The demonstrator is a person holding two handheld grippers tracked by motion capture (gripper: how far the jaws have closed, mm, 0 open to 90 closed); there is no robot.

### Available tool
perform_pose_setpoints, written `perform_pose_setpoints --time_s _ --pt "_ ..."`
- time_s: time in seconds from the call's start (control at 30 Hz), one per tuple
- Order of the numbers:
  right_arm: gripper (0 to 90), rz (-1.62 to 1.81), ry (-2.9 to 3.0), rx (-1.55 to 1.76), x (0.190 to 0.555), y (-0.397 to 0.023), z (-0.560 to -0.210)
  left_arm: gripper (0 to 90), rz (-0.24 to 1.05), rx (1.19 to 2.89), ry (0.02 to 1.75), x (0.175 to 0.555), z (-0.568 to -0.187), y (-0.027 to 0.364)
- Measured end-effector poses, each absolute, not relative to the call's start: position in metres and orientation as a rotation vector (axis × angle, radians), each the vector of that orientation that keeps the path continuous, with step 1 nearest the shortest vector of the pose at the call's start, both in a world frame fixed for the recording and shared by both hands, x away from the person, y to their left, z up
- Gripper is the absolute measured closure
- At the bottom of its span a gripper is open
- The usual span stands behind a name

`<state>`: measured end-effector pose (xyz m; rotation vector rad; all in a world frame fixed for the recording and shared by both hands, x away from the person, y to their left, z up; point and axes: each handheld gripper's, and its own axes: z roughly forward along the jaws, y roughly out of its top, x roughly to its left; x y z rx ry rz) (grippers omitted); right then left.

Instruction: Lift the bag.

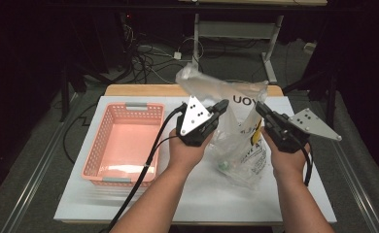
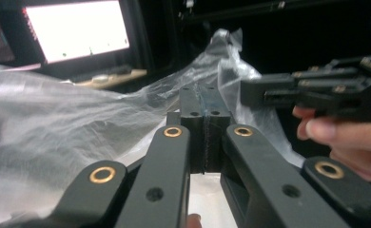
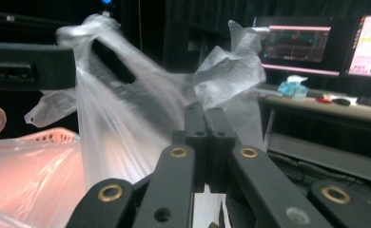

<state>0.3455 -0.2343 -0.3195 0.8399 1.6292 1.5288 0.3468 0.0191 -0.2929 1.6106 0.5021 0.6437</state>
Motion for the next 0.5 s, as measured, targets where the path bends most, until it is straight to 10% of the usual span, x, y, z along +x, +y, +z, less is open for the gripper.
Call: perform_pose_setpoints --time_s 0.5 --pt "90.0 1.523 1.623 0.878 0.377 -0.234 -0.299 88.5 0.735 1.569 0.418 0.348 -0.225 0.011"
